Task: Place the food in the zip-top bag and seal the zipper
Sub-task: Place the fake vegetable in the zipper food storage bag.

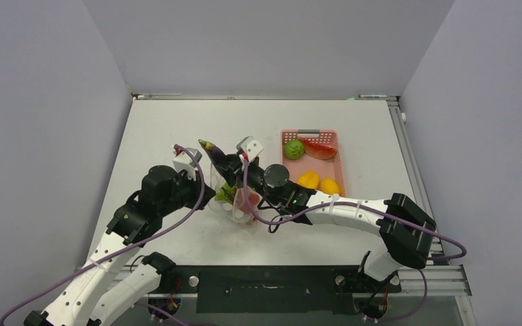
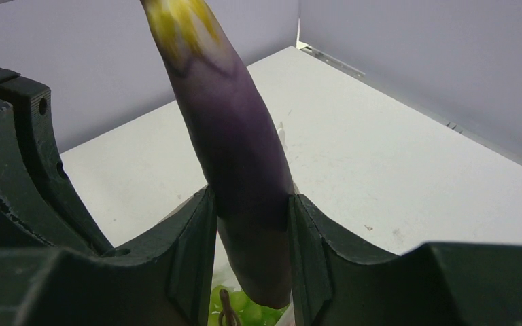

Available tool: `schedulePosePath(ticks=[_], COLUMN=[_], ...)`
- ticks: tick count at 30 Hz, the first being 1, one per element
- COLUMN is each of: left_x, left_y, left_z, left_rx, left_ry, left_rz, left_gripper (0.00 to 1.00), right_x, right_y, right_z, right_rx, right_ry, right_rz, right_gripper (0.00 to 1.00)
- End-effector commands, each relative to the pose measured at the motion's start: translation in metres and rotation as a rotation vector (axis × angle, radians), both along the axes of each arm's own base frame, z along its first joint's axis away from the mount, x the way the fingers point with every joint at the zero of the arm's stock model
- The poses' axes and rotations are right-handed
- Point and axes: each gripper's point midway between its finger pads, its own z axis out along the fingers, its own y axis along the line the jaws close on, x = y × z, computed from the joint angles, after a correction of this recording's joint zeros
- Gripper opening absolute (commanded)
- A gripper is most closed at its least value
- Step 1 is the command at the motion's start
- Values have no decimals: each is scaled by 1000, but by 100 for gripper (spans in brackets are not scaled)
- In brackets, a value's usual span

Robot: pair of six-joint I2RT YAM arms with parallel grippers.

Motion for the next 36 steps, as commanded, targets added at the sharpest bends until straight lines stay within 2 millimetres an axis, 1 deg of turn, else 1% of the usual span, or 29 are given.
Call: schedulePosePath(ticks=[1, 2, 3, 4, 6, 9, 18, 23, 26, 30, 34, 36], left_x=[4, 4, 4, 4, 5, 4, 5, 5, 5, 5, 4, 4], left_y=[-5, -4, -4, -4, -4, -5, -5, -6, -5, -5, -5, -6], left_z=[13, 13, 13, 13, 12, 12, 12, 11, 11, 10, 10, 11], left_rx=[-32, -32, -32, -32, -32, -31, -30, -30, -29, -29, -28, -30], left_ry=[-44, -45, -45, -46, -44, -44, -42, -39, -37, -37, -35, -35], left_rz=[-13, -12, -12, -12, -12, -14, -15, -17, -17, -17, -18, -17], left_gripper=[0, 0, 0, 0, 0, 0, 0, 0, 0, 0, 0, 0], right_x=[-1, -1, -1, -1, -1, -2, -11, -14, -15, -16, -20, -23], right_y=[6, 5, 5, 5, 3, 1, -7, -14, -17, -18, -19, -21], right_z=[30, 30, 29, 29, 30, 32, 36, 44, 51, 54, 51, 52], right_rx=[93, 93, 94, 96, 101, 104, 100, 92, 82, 35, -27, -39], right_ry=[-114, -122, -125, -129, -136, -140, -134, -109, -83, -25, 42, 66], right_rz=[16, 17, 16, 17, 14, 14, 31, 26, 19, 19, 28, 29], right_gripper=[35, 40, 47, 50, 55, 58, 60, 60, 60, 60, 61, 60])
